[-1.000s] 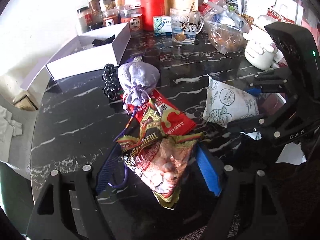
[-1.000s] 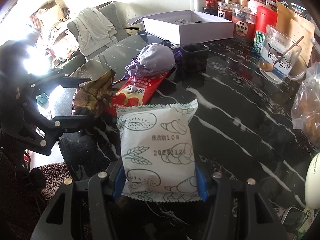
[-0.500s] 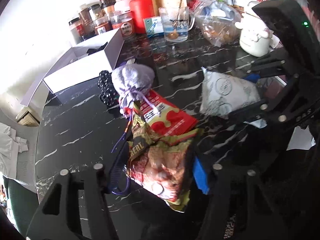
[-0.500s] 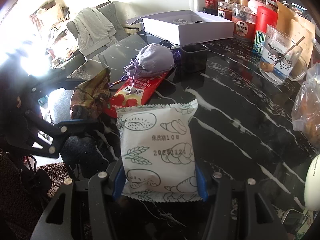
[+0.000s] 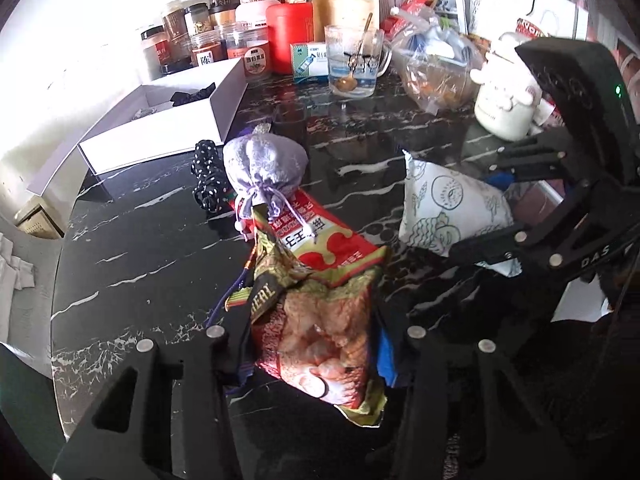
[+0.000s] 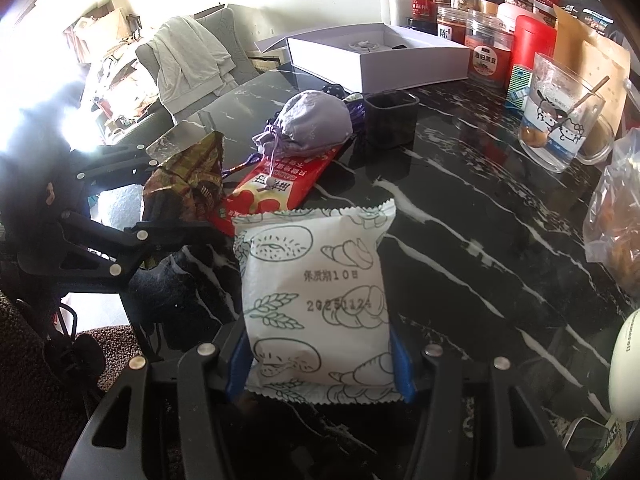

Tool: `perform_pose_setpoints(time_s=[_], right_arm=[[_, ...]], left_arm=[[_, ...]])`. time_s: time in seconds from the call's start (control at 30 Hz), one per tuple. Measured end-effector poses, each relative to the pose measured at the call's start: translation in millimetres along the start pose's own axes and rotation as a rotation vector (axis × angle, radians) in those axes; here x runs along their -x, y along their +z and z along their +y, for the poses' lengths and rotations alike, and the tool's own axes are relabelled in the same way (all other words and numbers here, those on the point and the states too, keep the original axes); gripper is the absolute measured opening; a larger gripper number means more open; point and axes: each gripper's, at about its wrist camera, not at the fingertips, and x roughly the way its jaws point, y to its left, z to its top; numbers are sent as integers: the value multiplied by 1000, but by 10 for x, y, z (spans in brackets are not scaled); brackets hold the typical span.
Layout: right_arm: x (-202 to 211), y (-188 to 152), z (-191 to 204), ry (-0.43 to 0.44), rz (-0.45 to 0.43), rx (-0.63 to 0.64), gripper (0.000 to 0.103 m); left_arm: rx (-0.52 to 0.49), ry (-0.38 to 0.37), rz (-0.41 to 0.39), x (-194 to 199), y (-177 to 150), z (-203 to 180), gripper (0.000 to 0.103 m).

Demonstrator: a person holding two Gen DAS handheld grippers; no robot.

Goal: Organize objects

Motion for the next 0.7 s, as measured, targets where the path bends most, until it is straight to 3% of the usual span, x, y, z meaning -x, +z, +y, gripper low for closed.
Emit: perform_pose_setpoints(time_s=[0.3, 0.7], right_arm=[[148, 72, 43, -20, -32, 19, 57], [382, 289, 132, -36, -90, 80, 57]], left_arm=[[38, 8, -29, 185, 113, 32, 44], [127, -53, -150, 710, 320, 206, 45]])
